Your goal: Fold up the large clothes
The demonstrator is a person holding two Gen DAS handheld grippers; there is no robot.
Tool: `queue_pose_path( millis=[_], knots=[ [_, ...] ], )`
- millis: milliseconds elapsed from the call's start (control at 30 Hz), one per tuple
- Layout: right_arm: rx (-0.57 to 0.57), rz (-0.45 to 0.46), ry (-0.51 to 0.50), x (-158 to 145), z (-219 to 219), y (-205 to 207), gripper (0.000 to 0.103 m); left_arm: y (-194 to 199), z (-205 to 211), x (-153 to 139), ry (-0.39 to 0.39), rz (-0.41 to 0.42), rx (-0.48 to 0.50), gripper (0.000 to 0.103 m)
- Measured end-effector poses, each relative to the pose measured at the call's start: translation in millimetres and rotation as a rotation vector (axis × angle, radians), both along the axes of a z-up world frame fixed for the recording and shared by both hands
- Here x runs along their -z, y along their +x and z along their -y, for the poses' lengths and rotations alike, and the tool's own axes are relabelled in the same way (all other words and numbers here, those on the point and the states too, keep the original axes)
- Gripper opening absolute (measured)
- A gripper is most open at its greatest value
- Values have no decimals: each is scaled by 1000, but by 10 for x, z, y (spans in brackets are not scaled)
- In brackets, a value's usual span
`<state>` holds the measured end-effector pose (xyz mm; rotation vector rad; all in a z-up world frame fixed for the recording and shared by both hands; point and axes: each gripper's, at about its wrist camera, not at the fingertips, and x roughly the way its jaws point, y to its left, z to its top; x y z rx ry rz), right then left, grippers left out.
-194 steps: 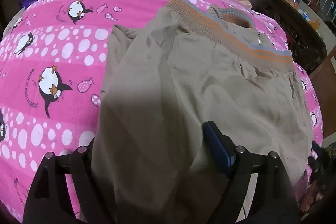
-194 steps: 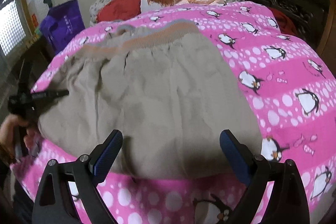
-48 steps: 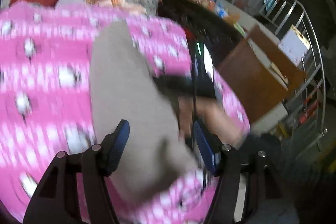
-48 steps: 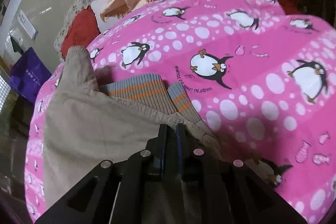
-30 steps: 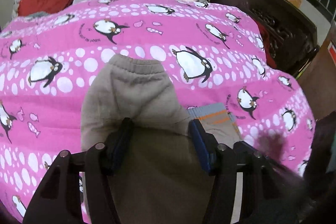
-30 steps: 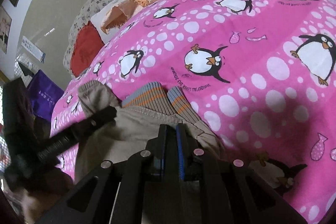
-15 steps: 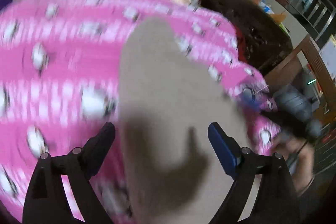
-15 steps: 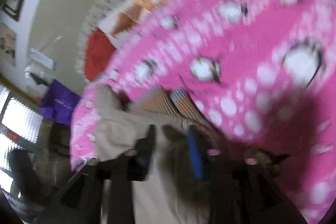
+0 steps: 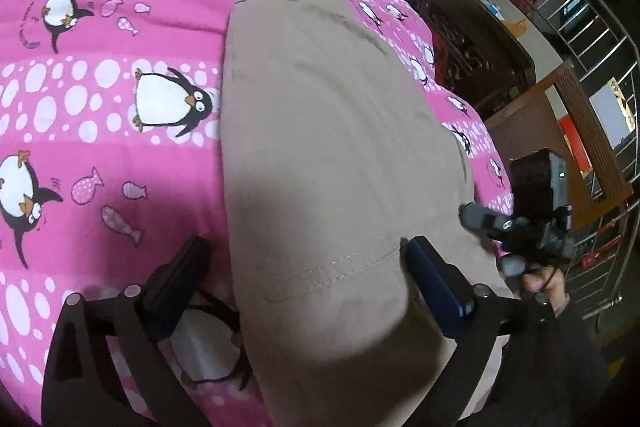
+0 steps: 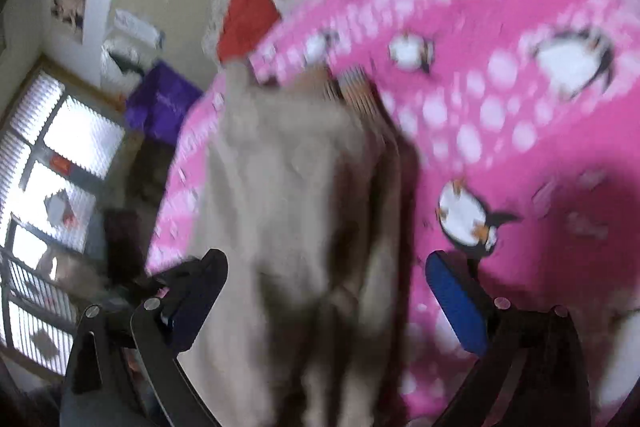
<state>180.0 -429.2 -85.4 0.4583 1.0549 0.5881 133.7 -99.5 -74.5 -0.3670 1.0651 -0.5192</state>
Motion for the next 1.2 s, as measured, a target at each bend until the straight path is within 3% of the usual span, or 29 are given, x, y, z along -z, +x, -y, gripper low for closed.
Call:
queue_pose_path(
  millis=[100,133,167,233,300,367,400,433,500,600,733,867,1000,1133,1200],
  knots=[
    [-106,41,53,11,-157,29,98,1,18,7,7,17,1,100],
    [-146,39,105,16,-206,70,91,-2,18,13,5,23,-1,100],
    [-171,30,136,48,-263,131,75,-10,12,17,5,29,-2,100],
    [-174,25,103,121,-357,233,72,-41,-15,18,1,38,-4,100],
    [-196,51,117,145,-370,234,72,-58,-1,27,-5,40,-5,100],
    [-189,55,147,181,-302,213,65,-99,-12,21,-10,49,-7,96],
    [-190,57,160,187,-265,182,59,-113,-21,21,-9,60,-11,75],
    [-181,62,166,196,-230,137,55,-127,-21,25,-18,65,-5,60],
    [-158,52,157,216,-270,142,29,-155,-30,23,-11,74,-33,36],
    [-150,84,164,99,-347,69,19,-239,-81,-47,-53,94,-58,21],
    [-123,127,197,-179,-491,-44,15,-371,-253,-298,-75,139,-73,18],
    [-158,144,249,-405,-889,-45,14,-476,-728,-600,-85,179,-94,19],
    [-211,135,333,-461,-1464,40,14,-508,-1352,-816,-20,208,-137,20],
    [-249,118,358,-373,-1981,168,14,-403,-1664,-752,29,205,-161,23],
    [-227,87,349,-214,-2034,234,14,-282,-1698,-519,45,171,-160,27]
  ],
)
